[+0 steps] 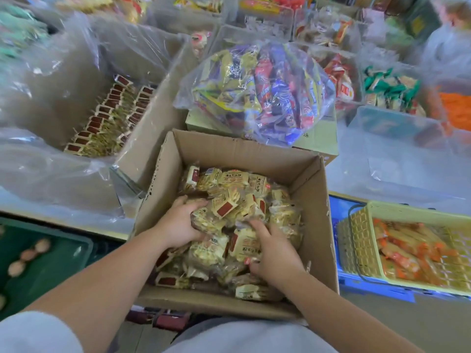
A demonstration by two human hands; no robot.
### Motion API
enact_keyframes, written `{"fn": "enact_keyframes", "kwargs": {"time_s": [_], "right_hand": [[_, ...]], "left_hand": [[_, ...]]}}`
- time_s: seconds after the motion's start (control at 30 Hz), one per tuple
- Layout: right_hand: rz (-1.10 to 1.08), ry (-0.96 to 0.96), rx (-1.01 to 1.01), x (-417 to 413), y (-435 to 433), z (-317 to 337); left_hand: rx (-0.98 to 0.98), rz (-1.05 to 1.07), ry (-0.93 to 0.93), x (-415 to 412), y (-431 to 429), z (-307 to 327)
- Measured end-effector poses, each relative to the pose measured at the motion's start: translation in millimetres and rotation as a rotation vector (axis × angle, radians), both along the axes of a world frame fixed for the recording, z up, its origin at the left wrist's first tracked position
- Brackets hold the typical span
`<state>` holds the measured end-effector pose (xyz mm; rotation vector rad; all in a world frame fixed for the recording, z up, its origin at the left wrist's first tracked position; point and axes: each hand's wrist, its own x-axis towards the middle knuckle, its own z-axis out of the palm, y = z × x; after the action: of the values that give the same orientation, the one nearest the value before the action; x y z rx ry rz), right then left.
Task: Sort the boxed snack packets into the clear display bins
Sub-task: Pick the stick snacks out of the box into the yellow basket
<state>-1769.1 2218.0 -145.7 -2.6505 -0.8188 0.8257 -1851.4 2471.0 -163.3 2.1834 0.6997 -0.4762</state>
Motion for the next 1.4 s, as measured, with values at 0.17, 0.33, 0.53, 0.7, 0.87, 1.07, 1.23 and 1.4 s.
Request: {"fn": "enact_keyframes", "kwargs": {"time_s": [0.17, 0.33, 0.53, 0.7, 0.87, 1.07, 1.23, 1.4], "right_hand": [[-0.167, -0.068, 0.134, 28.9, 20.0, 7.1], [-0.417, 0.060, 0.416, 59.3, 47.2, 26.9], [-0.328, 0.167, 0.378, 66.3, 40.7, 48.6], [-0.310, -0.062, 0.331, 37.6, -0.4, 60.1], [-0.861, 0.248, 0.344, -4.2, -30.0, 50.1], [-1.130, 0.411, 0.337, 19.6, -2.8, 18.1], [-1.292, 0.435, 0.338, 33.1, 13.9, -0.3], [-1.290, 0.668, 0.441, 40.3, 9.8, -6.5]], "left_hand": [[0.094, 0.148, -0.171, 13.6, 3.6, 8.8], [0.054, 0.333, -0.247, 33.6, 9.3, 36.4], [0.114, 0.090, -0.111, 27.7, 5.1, 58.6], [0.291, 0.082, -0.242, -14.5, -33.0, 62.8], [0.272, -0.102, -0.033, -32.1, -59.4, 40.1], [0.185, -0.195, 0.211, -19.2, -59.0, 24.2], [0.184, -0.077, 0.150, -18.9, -49.7, 22.1], [0.125, 0.053, 0.176, -21.7, -33.4, 17.6]]}}
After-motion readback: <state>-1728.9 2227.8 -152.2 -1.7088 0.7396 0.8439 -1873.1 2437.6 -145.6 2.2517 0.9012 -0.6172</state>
